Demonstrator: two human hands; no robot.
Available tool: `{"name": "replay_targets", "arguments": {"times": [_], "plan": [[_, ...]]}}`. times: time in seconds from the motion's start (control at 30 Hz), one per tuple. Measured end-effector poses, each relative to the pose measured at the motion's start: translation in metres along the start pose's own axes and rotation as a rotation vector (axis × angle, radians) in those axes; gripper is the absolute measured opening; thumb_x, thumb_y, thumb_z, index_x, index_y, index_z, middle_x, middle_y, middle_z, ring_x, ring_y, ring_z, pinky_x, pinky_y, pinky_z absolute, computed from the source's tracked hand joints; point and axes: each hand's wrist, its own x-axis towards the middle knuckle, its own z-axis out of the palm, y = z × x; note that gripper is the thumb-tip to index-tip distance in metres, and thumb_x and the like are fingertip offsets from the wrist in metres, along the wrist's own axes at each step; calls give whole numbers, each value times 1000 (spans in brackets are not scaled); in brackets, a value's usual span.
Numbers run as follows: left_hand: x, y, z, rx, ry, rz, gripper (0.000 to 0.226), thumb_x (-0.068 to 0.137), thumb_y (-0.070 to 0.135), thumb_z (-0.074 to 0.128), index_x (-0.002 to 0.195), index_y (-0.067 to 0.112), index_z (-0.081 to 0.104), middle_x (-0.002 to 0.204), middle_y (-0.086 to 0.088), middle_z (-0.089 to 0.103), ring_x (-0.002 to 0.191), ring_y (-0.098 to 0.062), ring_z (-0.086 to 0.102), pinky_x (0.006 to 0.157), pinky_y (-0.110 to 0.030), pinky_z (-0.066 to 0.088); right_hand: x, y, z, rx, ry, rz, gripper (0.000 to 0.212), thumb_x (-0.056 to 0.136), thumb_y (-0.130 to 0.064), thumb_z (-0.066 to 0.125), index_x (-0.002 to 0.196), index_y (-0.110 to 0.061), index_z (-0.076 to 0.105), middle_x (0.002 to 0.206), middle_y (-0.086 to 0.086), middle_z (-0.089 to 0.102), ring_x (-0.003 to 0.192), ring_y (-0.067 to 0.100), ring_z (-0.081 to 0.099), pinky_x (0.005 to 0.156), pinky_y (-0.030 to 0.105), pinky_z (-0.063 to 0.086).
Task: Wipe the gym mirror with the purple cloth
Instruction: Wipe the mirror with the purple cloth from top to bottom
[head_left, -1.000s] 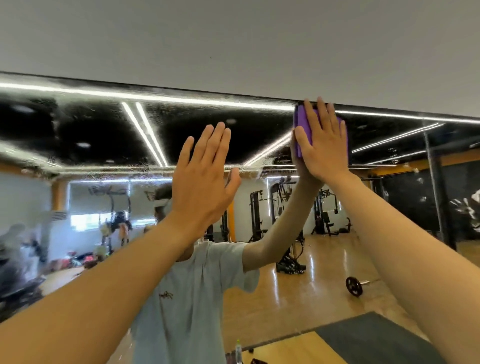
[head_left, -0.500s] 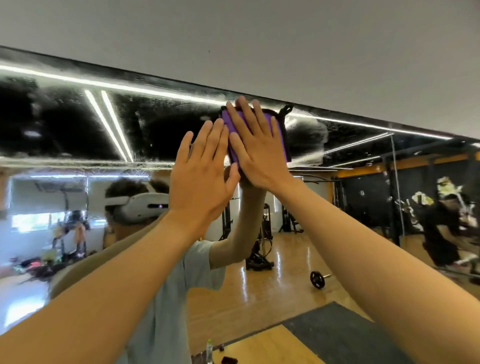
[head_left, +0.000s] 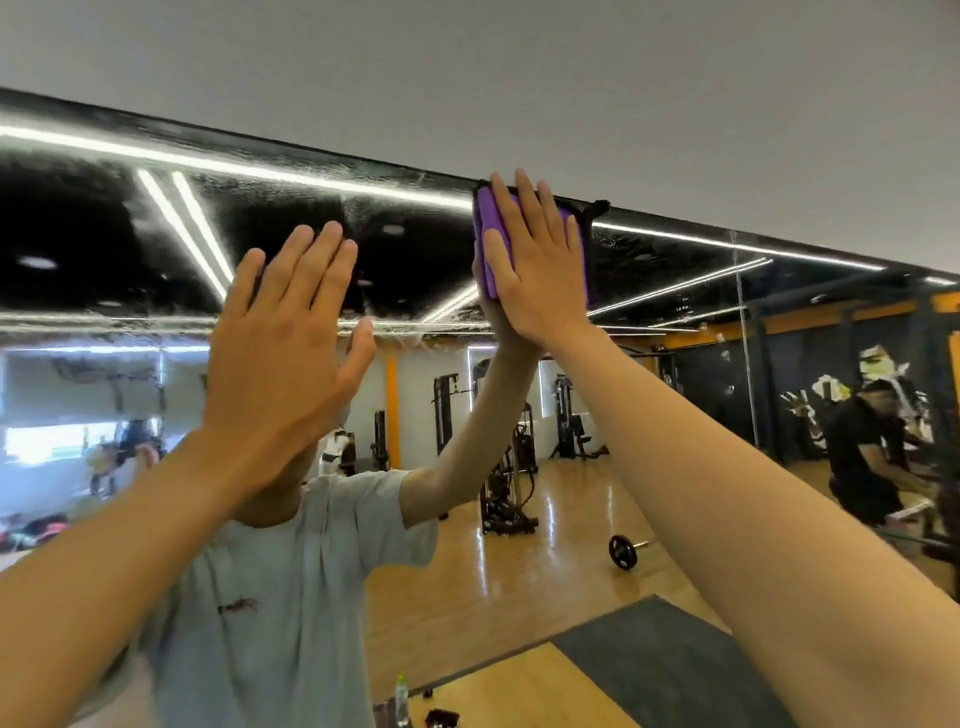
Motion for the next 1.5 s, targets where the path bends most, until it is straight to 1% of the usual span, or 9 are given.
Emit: {"name": "replay_targets", "arguments": {"times": [0.1,0.4,0.6,0.77,1.0,1.13,1.37,1.43,1.5], "plan": [[8,40,-4,-53,0,-78,72,104,49,33,164,9,30,172,-11,26,161,-26,18,131,-47,9,-3,48,-11,-18,-15,11,61,110,-48,22,167,-27,13,175,0,7,161,20,0,130,47,-2],[78,193,57,-34,-72,81,75,100,52,21,167,17,22,175,-9,17,162,-26,10,132,-48,8,-19,171,-37,-21,-30,86,62,109,-47,22,167,-28,11,175,0,5,161,20,-2,130,50,-1],[77,206,90,16,-9,70,68,106,49,26,168,20,21,175,-7,15,163,-23,10,131,-52,7,-26,242,-50,-43,-30,182,62,109,-48,20,167,-27,10,175,0,4,161,21,-2,130,49,-1],[76,206,93,14,14,54,68,106,48,27,168,21,22,176,-7,15,163,-23,10,132,-51,7,-26,287,-63,-70,-11,229,64,107,-48,19,166,-22,18,174,6,13,161,27,7,129,57,8],[75,208,93,9,32,55,67,107,47,28,167,19,23,175,-8,18,163,-24,11,132,-51,6,-9,275,-52,-28,-3,233,61,110,-49,16,166,-30,4,175,-2,-2,161,21,-8,129,51,-5],[75,207,94,4,47,59,68,106,48,28,168,19,22,175,-8,18,163,-24,11,132,-51,6,13,270,-56,-62,-16,264,62,110,-51,16,167,-31,6,175,-2,0,161,21,-5,130,53,0],[75,206,93,16,35,68,69,106,49,22,168,18,20,175,-9,16,163,-25,10,131,-53,6,-57,271,-47,-9,56,362,68,106,-55,14,167,-24,12,175,1,7,162,21,2,129,55,8],[75,207,93,18,38,73,68,107,49,22,168,18,20,175,-9,16,163,-25,10,131,-53,6,-90,257,-38,173,14,256,67,108,-58,15,167,-26,13,175,0,5,161,20,0,129,57,11],[75,207,92,15,31,76,68,107,49,23,168,18,20,175,-9,16,163,-25,10,131,-53,5,-134,239,-18,615,78,65,70,109,-57,20,165,-16,20,174,7,8,161,22,0,130,53,8]]}}
